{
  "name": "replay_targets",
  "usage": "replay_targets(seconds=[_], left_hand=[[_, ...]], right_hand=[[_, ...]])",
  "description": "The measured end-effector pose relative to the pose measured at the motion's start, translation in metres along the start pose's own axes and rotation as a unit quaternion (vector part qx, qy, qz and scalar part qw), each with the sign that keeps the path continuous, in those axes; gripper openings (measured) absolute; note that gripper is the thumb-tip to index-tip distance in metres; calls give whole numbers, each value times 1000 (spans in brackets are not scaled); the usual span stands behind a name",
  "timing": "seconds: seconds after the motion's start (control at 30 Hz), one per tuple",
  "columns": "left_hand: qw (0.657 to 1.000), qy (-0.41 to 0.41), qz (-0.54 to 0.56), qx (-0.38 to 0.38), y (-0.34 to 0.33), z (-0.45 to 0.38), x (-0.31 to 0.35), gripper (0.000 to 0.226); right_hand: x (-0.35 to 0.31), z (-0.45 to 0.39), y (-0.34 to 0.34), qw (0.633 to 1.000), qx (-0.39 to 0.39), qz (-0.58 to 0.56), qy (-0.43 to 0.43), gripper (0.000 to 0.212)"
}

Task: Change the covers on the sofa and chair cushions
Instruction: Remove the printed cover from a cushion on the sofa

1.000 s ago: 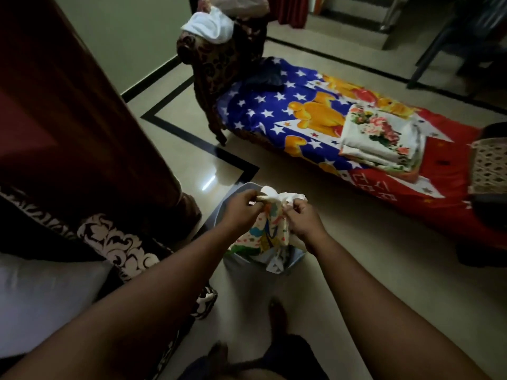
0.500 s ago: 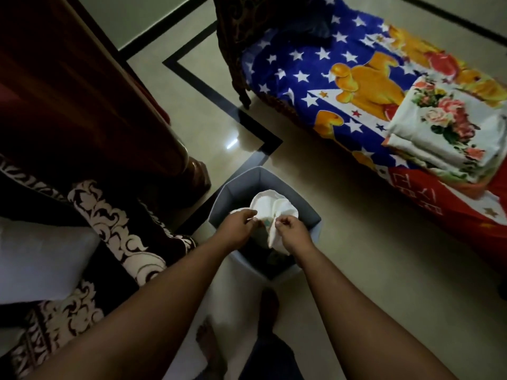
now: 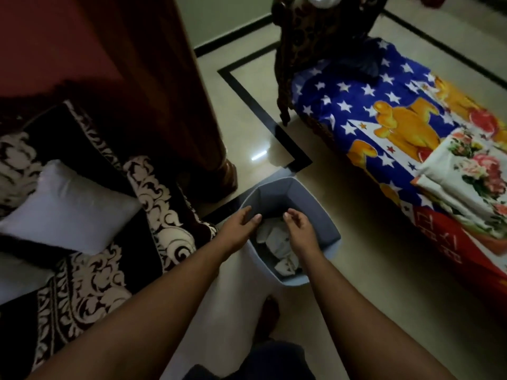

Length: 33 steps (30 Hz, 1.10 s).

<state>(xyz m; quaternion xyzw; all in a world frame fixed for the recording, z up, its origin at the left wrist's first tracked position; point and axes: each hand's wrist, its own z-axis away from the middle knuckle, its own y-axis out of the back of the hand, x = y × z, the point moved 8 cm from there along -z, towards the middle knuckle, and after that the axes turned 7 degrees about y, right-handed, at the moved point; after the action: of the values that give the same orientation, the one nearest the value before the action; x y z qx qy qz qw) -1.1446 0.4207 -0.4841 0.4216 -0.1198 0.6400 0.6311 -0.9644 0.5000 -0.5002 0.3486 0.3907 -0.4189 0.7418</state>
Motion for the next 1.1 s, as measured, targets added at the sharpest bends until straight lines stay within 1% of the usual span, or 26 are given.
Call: replay_targets(seconds=[0.1,0.27,0.3,0.37,0.4,0.47,0.5,0.53,0.57,0.63,0.67,0.7,0.73,0.83,0.87,0.9,0.97,1.0,1.03,1.1], left_hand=[[999,-11,21,36,54,41,-19,68],[990,-35,52,124,159,138,-72,68],[987,-32,65,141,182,161,-93,72],[977,-43,99,184,227,213,-130,88],[971,-54,118,203,248,239,-149,88],[959,-47,150,235,285,290,-188,67],[952,-33,162,259,305,314,-214,62],[944,-23,173,279,323,339,-237,62],[939,-13,176,294,340,363,-260,63],[928,-17,164,334,369,409,-293,55],[918,-14,170,358,383,435,-310,48],[907,-2,188,376,396,458,-331,47],[895,9,204,396,408,479,-352,49],[869,43,235,433,436,532,-409,68],[855,48,245,455,447,546,-429,74],[838,57,262,476,457,561,-448,74],[818,69,275,500,476,584,-478,52],[812,77,285,504,484,591,-495,46],[805,74,294,509,495,598,-510,48],[796,87,311,511,513,611,-537,62]], right_hand=[[-41,38,-43,999,-30,-17,42,36],[-95,126,-150,984,-127,6,123,43],[-101,147,-178,980,-146,7,136,44],[-108,191,-233,970,-182,15,158,44],[-112,213,-261,965,-196,17,172,42],[-119,257,-312,952,-229,24,201,38],[-121,280,-339,943,-248,39,220,36],[-123,304,-366,931,-267,60,239,35],[-125,327,-393,921,-288,72,251,40],[-124,368,-441,906,-328,81,254,47],[-125,392,-465,898,-349,84,255,49],[-125,414,-489,889,-367,86,260,49],[-124,434,-513,879,-384,89,267,49],[-117,486,-581,846,-444,113,275,48],[-113,501,-604,835,-463,119,272,48],[-109,515,-628,828,-478,123,268,49],[-101,539,-670,812,-504,125,267,49],[-96,551,-691,803,-520,126,263,46],[-91,561,-712,796,-532,126,261,43],[-83,576,-751,786,-547,133,256,45]])
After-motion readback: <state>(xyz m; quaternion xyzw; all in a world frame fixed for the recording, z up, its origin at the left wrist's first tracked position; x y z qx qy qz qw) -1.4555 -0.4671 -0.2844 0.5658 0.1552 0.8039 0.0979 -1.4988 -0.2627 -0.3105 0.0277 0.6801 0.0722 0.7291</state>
